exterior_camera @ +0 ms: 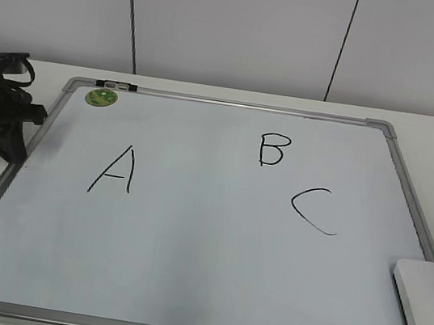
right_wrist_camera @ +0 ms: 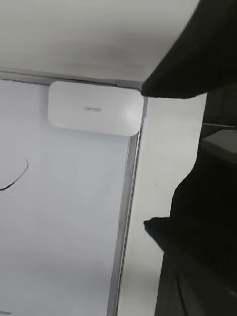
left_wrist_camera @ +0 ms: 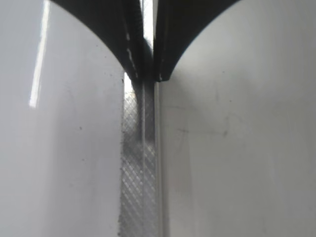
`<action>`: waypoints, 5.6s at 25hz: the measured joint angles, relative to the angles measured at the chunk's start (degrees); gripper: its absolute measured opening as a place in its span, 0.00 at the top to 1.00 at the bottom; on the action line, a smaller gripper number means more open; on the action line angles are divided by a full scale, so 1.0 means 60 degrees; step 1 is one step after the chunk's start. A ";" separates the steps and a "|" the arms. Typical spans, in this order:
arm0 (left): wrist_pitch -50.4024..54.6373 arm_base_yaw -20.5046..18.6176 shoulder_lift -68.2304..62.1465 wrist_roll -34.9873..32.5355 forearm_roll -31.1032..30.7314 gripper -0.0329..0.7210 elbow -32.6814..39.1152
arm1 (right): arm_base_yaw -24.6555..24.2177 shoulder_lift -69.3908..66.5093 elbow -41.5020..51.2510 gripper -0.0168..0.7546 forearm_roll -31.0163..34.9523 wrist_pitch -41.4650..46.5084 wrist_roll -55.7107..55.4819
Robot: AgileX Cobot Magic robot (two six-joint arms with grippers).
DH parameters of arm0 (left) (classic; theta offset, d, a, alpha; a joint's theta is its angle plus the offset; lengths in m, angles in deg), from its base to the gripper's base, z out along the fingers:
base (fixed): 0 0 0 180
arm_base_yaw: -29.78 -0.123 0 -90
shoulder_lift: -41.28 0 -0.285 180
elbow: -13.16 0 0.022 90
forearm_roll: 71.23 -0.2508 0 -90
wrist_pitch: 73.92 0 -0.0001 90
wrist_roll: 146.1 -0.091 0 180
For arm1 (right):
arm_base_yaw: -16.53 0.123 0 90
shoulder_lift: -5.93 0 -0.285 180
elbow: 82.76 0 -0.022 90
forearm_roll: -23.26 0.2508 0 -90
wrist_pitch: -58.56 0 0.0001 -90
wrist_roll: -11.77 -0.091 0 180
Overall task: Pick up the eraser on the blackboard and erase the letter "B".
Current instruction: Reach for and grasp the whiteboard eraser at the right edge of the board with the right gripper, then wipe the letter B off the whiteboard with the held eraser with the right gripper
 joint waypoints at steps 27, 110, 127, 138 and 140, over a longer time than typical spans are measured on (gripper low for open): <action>0.0015 0.0000 0.0000 0.0000 0.0013 0.94 -0.0015 | 0.1557 -0.5358 0.0847 0.15 -0.2689 -0.2952 -0.1624; 0.0015 0.0000 0.0000 0.0000 0.0013 0.94 -0.0015 | 0.0872 -0.8300 0.0847 0.28 -0.2049 -0.4358 -0.1437; 0.0015 0.0000 0.0000 0.0000 -0.0004 0.94 -0.0015 | 0.0872 -0.6767 0.0576 0.28 -0.1956 -0.3493 -0.1012; 0.0015 0.0000 0.0000 0.0000 -0.0004 0.94 -0.0015 | 0.2029 -0.7878 -0.3268 0.28 -0.1892 -0.1600 -0.0789; 0.0015 0.0000 0.0000 0.0000 -0.0004 0.94 -0.0015 | 0.2068 -0.8503 -0.4131 0.28 -0.1892 -0.1218 -0.0722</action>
